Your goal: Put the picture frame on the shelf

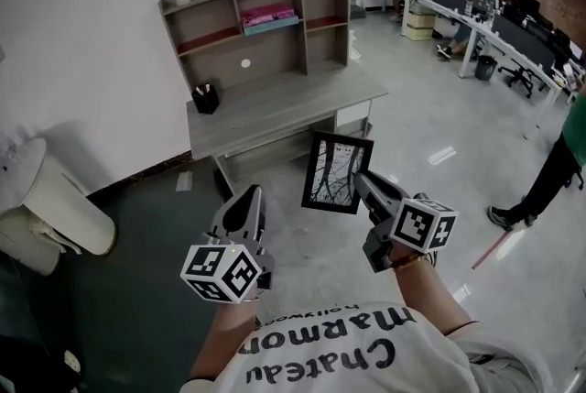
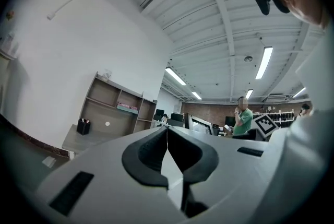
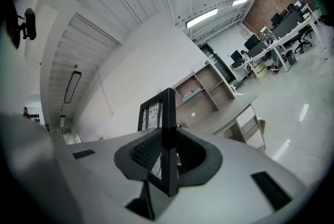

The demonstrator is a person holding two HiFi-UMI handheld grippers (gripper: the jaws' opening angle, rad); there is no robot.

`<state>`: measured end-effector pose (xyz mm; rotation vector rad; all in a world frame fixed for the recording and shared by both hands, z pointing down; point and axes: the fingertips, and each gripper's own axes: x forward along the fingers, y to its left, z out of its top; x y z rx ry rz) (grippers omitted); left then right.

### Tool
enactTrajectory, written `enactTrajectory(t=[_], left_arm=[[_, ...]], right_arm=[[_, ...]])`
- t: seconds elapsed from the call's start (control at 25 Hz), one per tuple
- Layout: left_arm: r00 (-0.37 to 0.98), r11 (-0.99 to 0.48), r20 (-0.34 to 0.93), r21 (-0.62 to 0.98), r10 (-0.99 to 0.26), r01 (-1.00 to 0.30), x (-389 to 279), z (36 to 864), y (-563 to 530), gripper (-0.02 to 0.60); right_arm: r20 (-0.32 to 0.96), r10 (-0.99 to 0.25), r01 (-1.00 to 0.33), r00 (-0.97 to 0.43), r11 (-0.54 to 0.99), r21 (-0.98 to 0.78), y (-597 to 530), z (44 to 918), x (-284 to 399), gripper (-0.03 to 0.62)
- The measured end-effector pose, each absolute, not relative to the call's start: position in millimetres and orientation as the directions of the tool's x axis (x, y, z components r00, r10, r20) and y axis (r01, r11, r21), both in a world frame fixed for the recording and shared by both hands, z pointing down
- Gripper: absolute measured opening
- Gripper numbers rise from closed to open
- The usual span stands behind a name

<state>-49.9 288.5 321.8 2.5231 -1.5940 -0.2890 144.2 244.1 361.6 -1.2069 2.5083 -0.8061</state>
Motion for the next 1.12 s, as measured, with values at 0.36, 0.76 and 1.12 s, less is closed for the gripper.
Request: enactTrajectory(t=[0.36,0.76,1.12], left_arm=[[0.414,-0.429,-0.111,0.236,-0.904,-0.872,19,324,212,0.017],[0.431,-0.422,-0.031,0.273,-0.902,-0.864,66,369,166,0.018],[0.479,-0.48,-0.069,0.264,-0.875,-0.837,72,352,94,0.017]], right_arm=[[-0.002,-0.763,-0.64,-0.647,0.544,-0.542,165,353,208,0.089],[0.063,-0.712,-0.586,-0.7,0.522,-0.62,114,401,227,0.089],[0.061,-0.718,-0.594,-0.694,0.522,-0.612,55,393,225,0.089]])
